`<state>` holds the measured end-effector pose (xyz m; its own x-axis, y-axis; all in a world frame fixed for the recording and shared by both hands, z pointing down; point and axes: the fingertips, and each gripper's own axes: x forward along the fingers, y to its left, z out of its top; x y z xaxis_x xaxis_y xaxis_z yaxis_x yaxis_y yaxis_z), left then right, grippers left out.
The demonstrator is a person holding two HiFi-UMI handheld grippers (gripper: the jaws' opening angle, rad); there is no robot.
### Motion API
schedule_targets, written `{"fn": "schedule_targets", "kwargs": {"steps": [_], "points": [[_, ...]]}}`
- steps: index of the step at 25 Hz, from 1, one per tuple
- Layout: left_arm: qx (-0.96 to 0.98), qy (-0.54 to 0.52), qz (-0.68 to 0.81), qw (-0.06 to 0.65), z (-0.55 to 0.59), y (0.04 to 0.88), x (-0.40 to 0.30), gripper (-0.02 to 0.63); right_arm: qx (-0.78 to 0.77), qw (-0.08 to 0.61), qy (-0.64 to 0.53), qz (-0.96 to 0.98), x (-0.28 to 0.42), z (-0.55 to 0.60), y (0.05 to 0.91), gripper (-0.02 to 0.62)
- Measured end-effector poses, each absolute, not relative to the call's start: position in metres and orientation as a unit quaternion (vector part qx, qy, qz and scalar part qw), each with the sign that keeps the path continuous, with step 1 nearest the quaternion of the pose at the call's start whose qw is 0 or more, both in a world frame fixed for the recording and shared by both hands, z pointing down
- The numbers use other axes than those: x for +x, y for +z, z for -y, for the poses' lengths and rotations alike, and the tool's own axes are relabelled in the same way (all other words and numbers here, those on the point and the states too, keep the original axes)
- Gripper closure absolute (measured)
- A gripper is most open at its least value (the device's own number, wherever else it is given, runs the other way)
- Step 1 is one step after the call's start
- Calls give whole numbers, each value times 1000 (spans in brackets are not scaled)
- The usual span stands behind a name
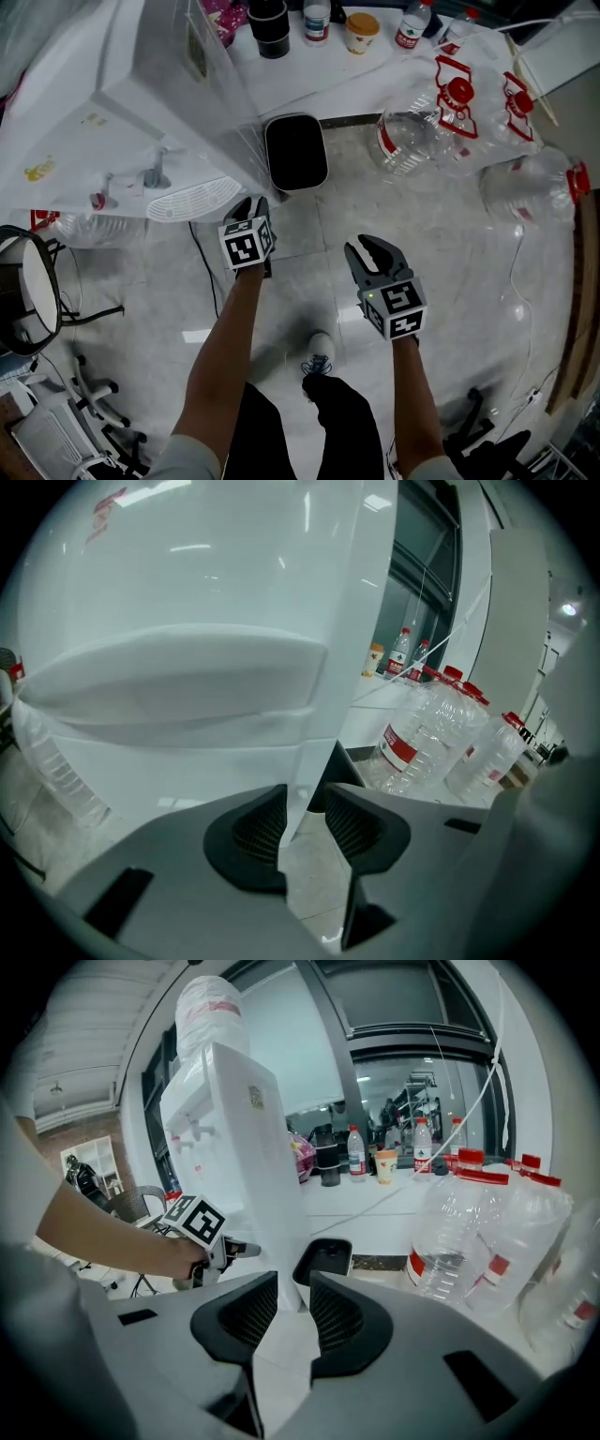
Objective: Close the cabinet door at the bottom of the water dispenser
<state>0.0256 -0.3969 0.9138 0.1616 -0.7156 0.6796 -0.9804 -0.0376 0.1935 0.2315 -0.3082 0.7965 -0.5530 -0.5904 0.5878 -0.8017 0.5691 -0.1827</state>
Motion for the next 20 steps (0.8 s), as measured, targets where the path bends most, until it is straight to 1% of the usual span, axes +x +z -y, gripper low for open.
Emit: {"fn": "schedule_targets", "kwargs": {"steps": [5, 8, 10, 11, 12, 13, 17, 20], "points": [[690, 215, 608, 329, 370, 896, 22, 470, 418, 241, 210, 850, 230, 303, 765, 462], [692, 216, 603, 333, 354, 873, 21, 474, 426, 240, 203, 849, 229, 296, 733, 463], [698, 224, 598, 324, 343, 851, 17, 479, 429, 241, 195, 849, 224, 290, 705, 468], [703, 228, 595, 317, 338, 837, 15, 485, 430, 241, 187, 850, 221, 288, 689, 476], [708, 231, 591, 310, 332, 822, 14, 514, 431, 242, 180, 850, 219, 284, 672, 483], [714, 234, 586, 303, 325, 807, 13, 556, 433, 242, 174, 851, 216, 281, 655, 488], [738, 240, 561, 287, 296, 742, 6, 577, 454, 238, 158, 844, 207, 268, 587, 502], [756, 233, 547, 273, 280, 683, -12, 583, 475, 246, 147, 832, 198, 262, 536, 553]]}}
